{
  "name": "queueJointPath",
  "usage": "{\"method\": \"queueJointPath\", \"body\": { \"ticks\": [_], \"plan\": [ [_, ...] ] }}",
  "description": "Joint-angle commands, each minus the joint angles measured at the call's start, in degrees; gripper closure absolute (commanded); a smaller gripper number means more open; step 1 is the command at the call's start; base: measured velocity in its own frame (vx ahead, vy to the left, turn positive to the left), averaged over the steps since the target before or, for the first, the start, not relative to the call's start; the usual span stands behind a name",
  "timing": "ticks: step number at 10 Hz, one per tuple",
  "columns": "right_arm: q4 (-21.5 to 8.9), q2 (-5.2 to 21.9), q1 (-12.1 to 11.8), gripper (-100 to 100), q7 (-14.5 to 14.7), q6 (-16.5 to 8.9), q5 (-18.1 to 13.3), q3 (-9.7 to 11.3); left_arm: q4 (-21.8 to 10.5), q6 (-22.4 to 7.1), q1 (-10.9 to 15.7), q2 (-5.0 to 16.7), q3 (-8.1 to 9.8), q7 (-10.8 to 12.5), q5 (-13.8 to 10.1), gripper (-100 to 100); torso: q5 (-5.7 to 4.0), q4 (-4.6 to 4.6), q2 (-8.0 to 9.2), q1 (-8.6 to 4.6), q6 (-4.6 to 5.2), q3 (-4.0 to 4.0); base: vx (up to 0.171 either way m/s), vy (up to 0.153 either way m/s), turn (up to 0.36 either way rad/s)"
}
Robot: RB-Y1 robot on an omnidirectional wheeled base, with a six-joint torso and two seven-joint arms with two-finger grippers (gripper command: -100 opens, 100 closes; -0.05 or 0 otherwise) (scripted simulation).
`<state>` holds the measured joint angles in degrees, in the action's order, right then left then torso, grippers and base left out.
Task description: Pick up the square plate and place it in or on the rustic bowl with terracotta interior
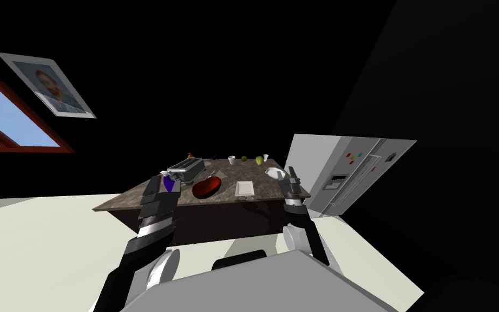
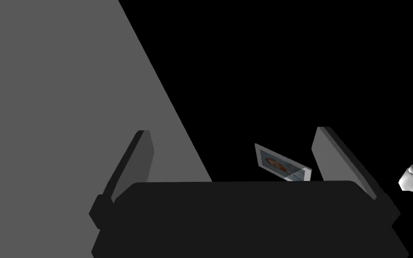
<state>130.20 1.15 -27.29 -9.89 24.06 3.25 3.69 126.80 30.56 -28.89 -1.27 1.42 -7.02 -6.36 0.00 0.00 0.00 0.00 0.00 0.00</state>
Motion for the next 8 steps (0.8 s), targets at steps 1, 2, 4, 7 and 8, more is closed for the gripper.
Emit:
{"method": "queueJointPath", "body": {
  "ticks": [1,2,4,7,8],
  "plan": [
    [-1.1,2.5,0.3,-100,0.6,0.3,-2.0,-0.5,0.0,0.0,0.0,0.0,0.0,0.0,0.0,0,0.0,0.0,0.0,0.0,0.0,0.0,-0.003,0.028,0.053],
    [-1.8,3.6,0.6,-100,1.0,0.5,-3.3,-0.8,0.0,0.0,0.0,0.0,0.0,0.0,0.0,0,0.01,0.0,0.01,0.07,-0.01,0.0,-0.014,0.048,0.064],
    [-3.7,5.8,1.1,-100,2.0,1.0,-6.6,-1.6,0.0,0.0,0.0,0.0,-0.01,0.0,0.0,0,0.04,0.01,0.06,0.2,-0.01,0.03,-0.021,0.061,0.072],
    [-5.9,8.0,1.8,-100,3.4,1.7,-10.9,-2.6,0.0,0.0,0.0,0.0,-0.01,0.0,0.0,0,0.06,0.02,0.07,0.27,-0.01,0.04,-0.021,0.07,0.062],
    [-7.1,9.0,2.2,-100,4.1,2.1,-13.1,-3.1,0.0,0.0,0.0,0.0,0.0,0.0,0.0,0,0.05,0.02,0.08,0.22,0.0,0.05,-0.02,0.056,0.053]
  ]
}}
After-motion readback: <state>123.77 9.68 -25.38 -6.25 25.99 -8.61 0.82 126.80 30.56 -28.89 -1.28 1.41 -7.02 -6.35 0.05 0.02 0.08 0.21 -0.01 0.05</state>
